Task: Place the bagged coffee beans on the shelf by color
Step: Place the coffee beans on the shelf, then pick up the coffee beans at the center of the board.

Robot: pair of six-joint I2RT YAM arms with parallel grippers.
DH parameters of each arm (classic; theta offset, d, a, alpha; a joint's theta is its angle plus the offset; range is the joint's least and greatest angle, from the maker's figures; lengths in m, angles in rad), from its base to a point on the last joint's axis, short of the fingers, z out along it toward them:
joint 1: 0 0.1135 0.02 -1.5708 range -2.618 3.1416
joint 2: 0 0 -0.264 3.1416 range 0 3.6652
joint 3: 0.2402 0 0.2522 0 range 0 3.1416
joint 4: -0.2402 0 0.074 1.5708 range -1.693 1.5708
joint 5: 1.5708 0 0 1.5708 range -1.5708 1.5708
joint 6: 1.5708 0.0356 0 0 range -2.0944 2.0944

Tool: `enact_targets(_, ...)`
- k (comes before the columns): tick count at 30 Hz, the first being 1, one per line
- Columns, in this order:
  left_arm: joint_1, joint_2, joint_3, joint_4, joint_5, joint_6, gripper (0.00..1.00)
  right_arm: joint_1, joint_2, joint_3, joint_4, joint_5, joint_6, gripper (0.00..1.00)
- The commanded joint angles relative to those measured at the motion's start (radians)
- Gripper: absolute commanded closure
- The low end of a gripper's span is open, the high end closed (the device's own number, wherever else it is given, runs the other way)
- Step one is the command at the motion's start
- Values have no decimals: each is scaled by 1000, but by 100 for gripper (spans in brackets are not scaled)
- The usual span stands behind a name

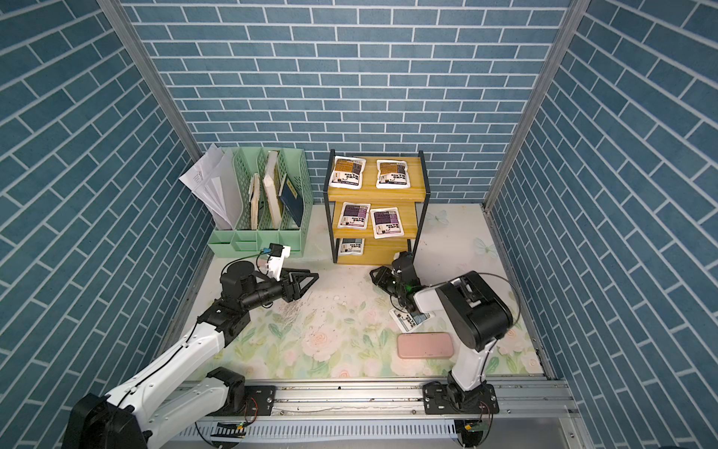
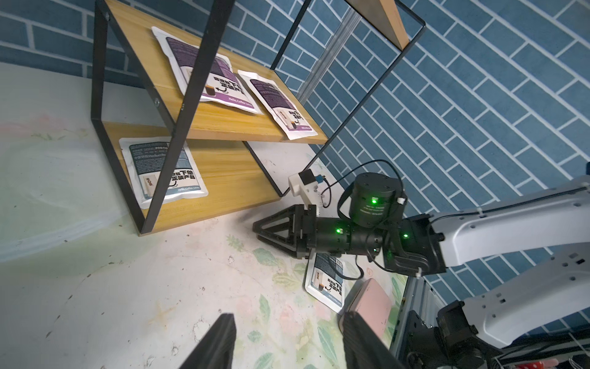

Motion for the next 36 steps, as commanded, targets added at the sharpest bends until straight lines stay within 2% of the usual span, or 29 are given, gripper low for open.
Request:
enact_targets(1,-33,3,-29,48,-9,60,42,-1,-192,-57,-222,49,21,42)
enact_targets(3,-59,17,-21,30,-30,89,42,-3,-328,-58,-468,145,52,33)
enact_targets(4,-78,32,-12,11,-38,109,42,-5,-389,-45,-640,218,112,33)
enact_targets(7,-166,76,-7,-3,-93,158,42,-61,-521,-22,-972,229,155,33)
enact_targets(11,-314,167,51,16,-200,213,42,-176,-742,-101,-1070,203,130,34)
enact_targets(12,-351,196,59,33,-224,223,43,-231,-790,-125,-1069,192,95,33)
enact_targets(14,-395,253,62,96,-237,216,43,-346,-829,-174,-1008,75,-4,33)
enact_targets(16,-413,319,56,183,-214,178,43,-411,-789,-210,-913,-51,-97,36)
enact_targets(18,-428,371,61,251,-201,163,43,-418,-700,-196,-873,-99,-179,39)
enact_targets(22,-442,425,56,359,-169,139,43,-417,-589,-174,-855,-96,-272,40)
enact_targets(25,-441,426,45,393,-181,130,43,-414,-511,-168,-844,-107,-286,39)
enact_targets(29,-441,406,11,395,-214,136,43,-378,-476,-178,-791,-128,-259,37)
enact_targets(32,-436,384,-30,392,-264,138,43,-318,-430,-170,-652,-174,-182,35)
enact_targets(36,-414,358,-67,382,-305,116,43,-204,-295,-64,-497,-174,-96,35)
